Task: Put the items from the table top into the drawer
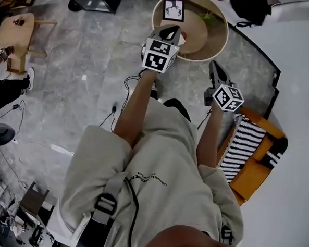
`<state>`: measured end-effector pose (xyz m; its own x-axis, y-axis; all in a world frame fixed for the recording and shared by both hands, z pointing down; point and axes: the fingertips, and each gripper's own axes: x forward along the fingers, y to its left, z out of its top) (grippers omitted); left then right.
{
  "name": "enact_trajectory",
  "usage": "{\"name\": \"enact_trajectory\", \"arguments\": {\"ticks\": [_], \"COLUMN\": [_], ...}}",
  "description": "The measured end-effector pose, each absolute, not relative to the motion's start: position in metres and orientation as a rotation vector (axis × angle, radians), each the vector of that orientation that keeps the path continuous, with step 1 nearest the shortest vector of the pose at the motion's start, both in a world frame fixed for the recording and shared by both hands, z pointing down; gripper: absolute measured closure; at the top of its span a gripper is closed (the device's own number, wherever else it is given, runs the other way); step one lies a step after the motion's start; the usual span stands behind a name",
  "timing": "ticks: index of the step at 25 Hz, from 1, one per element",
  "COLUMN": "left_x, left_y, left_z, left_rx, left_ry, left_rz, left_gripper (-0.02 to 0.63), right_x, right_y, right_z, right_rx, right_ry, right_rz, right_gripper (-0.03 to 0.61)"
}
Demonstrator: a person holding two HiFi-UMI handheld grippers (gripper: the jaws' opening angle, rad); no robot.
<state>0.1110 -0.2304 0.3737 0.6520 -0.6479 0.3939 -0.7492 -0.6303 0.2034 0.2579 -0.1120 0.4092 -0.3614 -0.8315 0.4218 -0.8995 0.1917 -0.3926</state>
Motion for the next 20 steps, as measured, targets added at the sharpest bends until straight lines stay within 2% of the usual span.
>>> {"name": "enact_trajectory", "arguments": {"ticks": [3,13,20], "left_x": [0.108,0.028,0.028], "left_y": [-0.250,-0.248,-0.254], "left_z": [0.394,0.522,0.631], "left_rx": [2.477,2.132,1.961], "left_ry": [-1.121,-1.266,-1.297], "left_rz": [0.414,0.560,0.568], "left_gripper": [0.592,0.592,0.592], "right_x": [0.261,0.213,0.203], "right_y": [-0.136,-0.209,-0.276], "right_z": [0.431,0.545,0.650], "right_rx": [1.697,1.408,1.175], "right_ry": [-2.299,-2.289,-2.296], "right_rz": [0.933,1.081,1.018], "right_gripper": [0.543,0.541,0.540]}}
